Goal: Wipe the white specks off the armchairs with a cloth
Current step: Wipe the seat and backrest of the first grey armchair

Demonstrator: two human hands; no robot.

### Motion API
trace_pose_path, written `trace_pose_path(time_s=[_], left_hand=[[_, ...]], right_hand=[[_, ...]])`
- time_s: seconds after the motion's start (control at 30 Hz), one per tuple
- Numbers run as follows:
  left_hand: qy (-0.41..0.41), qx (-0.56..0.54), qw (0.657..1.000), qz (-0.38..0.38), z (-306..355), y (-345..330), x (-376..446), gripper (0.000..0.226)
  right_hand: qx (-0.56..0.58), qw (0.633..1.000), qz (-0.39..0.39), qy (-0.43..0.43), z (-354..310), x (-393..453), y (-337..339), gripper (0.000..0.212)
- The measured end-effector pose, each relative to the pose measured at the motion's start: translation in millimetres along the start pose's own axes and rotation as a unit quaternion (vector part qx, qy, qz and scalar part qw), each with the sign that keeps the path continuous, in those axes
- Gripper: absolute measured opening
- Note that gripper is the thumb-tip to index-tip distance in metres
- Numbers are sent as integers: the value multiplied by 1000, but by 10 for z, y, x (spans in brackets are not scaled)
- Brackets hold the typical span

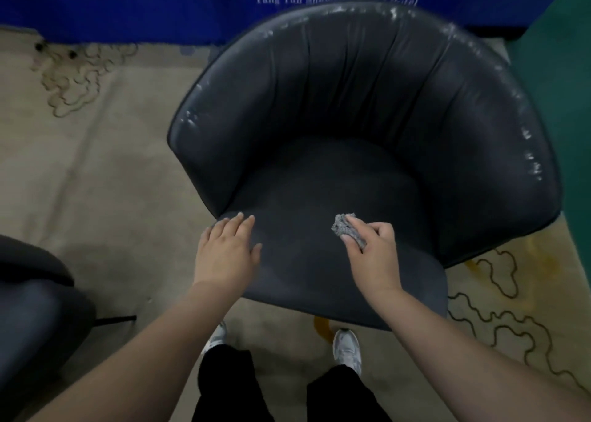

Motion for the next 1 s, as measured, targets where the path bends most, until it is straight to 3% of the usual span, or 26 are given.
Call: trace_pose_path(time_s=[0.57,1.0], left_hand=[[-165,26,986,24,-1647,954,1161,58],[-174,-2,985,22,-1926,1328,2383,60]], right_hand=[[62,980,170,-81,-1392,-25,-1157,36],[76,987,132,-41,-1991,837,-1596,37]])
Point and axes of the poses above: each hand's wrist, its own x-axis towards the middle knuckle, its own y-axis out of the back of the hand, z = x × y, the point moved 3 cm from there along x, towards the middle knuckle, and after that the axes turned 6 degrees about x, right-handed, at the moved point
